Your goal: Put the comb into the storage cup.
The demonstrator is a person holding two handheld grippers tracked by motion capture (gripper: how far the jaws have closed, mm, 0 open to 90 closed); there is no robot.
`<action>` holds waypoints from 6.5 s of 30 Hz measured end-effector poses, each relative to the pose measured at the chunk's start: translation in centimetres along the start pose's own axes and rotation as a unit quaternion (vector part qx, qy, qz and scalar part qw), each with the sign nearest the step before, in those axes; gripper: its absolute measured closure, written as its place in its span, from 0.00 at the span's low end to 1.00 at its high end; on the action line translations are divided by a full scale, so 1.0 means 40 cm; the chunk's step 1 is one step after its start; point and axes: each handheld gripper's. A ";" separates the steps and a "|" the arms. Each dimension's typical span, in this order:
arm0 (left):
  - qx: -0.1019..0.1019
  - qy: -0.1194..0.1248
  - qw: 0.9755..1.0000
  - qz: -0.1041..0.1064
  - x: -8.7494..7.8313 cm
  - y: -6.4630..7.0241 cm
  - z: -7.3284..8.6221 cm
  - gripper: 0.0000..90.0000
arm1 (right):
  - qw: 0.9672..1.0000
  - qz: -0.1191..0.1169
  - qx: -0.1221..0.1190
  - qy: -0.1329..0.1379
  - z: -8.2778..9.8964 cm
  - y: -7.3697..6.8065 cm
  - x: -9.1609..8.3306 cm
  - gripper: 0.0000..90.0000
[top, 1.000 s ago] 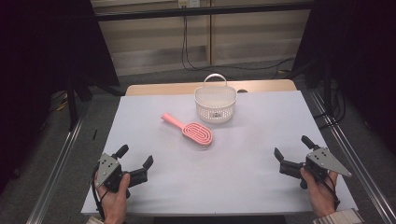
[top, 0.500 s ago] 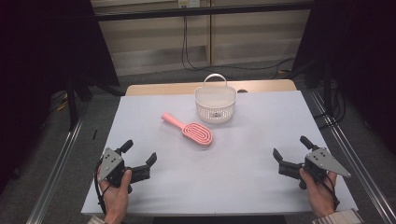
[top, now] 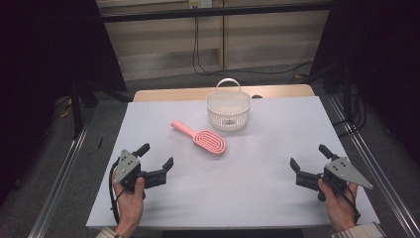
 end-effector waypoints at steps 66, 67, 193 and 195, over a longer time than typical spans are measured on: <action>0.053 0.042 0.996 0.052 0.288 0.055 -0.112 0.02 | 1.000 -0.011 0.008 0.002 0.000 0.003 -0.003 0.00; 0.046 0.045 0.997 0.052 0.286 0.052 -0.111 0.02 | 1.000 -0.011 0.008 0.002 0.000 0.002 -0.004 0.00; 0.012 -0.309 0.942 0.129 0.568 0.115 -0.079 1.00 | 1.000 -0.015 0.007 0.001 0.001 0.003 -0.013 0.00; 0.017 -0.313 0.941 0.124 0.569 0.117 -0.077 1.00 | 1.000 -0.016 0.006 0.001 0.001 0.003 -0.013 0.00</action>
Point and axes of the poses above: each handheld gripper's, and its own axes: x roughly forward along the jaws, z roughly out of its underside, y roughly to its right
